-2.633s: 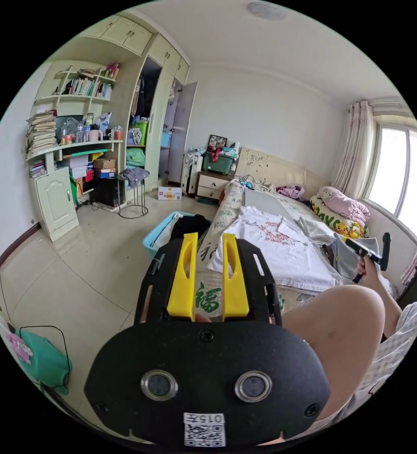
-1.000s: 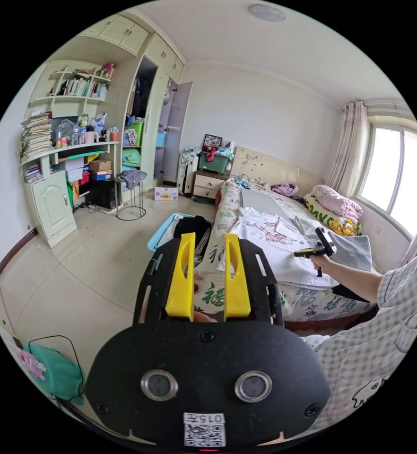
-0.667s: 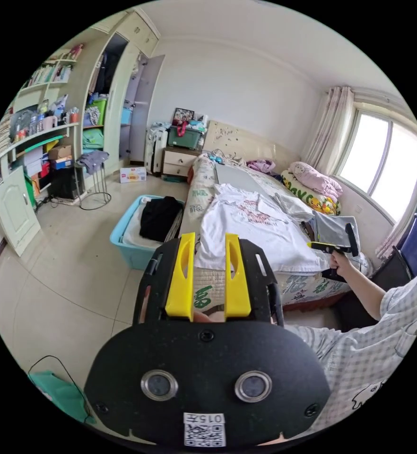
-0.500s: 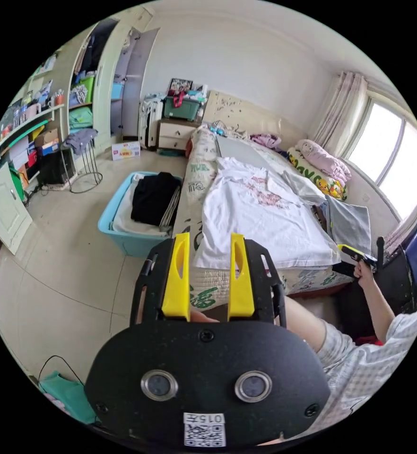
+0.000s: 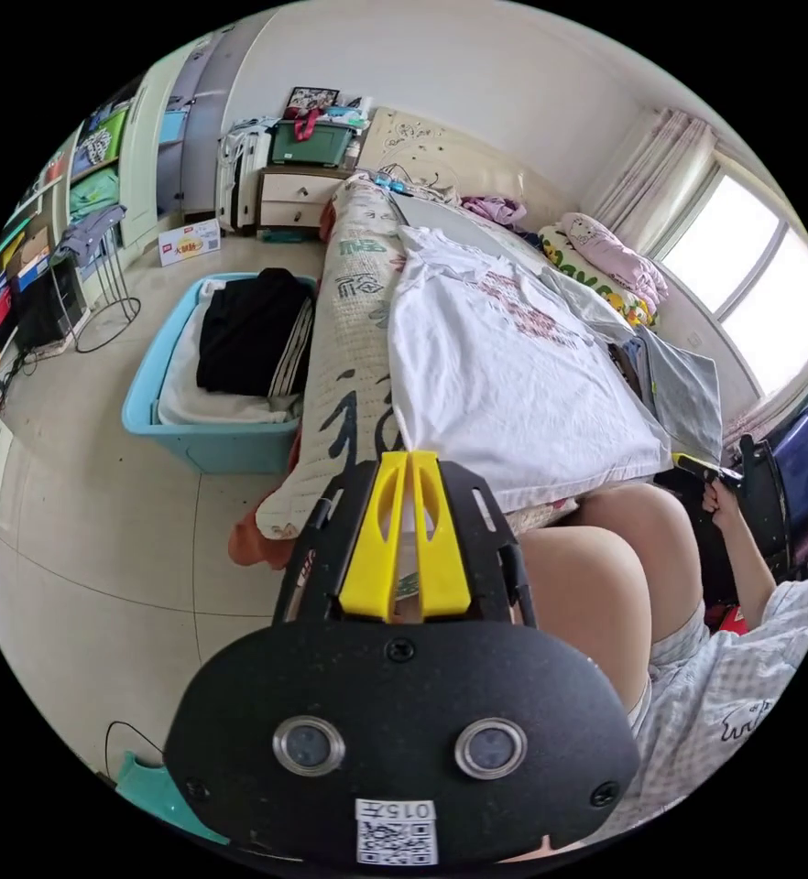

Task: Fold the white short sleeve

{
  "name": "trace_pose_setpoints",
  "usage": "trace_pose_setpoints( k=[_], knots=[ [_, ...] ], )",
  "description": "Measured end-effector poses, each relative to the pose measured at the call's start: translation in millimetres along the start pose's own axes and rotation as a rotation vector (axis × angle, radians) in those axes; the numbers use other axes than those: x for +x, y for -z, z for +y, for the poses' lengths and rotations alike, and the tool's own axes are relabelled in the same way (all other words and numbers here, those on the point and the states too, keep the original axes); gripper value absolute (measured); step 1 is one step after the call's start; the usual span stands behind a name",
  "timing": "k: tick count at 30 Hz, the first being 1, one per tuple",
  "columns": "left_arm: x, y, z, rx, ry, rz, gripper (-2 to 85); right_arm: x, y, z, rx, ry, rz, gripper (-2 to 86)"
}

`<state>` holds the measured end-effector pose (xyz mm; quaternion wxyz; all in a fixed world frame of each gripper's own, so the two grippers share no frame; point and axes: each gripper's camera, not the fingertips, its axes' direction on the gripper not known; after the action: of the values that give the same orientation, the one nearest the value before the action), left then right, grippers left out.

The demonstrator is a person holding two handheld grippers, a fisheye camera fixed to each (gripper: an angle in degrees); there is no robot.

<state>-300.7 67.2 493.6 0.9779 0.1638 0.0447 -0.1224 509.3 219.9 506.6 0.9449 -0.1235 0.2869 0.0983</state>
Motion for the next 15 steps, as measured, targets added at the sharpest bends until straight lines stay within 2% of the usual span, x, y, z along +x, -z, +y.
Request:
trace_pose_setpoints(
  k=[3,6,9,12,15],
  knots=[
    [-10.0,2.3,9.3,-0.012,0.010,0.004,1.5,7.5,12.0,-17.1,-0.102,0.040,-0.007,-0.8],
    [-14.5,21.5,10.3,0.003,0.004,-0.086,3.6,14.7,56.6,-50.5,0.031,0.080,0.045,-0.1],
    [-21.4,49.3,-20.5,0.116,0.005,-0.136,6.9,27.3,77.9,-112.9,0.219,0.130,-0.043,2.9],
    [-12.1,40.6,-96.5,0.178,-0.077,-0.166,8.9,23.7,44.9,-206.7,0.261,0.194,-0.173,6.6],
    [6.1,-14.7,-200.4,0.154,-0.188,-0.182,11.1,4.9,-17.1,-305.8,0.246,0.205,-0.219,8.7]
  ],
)
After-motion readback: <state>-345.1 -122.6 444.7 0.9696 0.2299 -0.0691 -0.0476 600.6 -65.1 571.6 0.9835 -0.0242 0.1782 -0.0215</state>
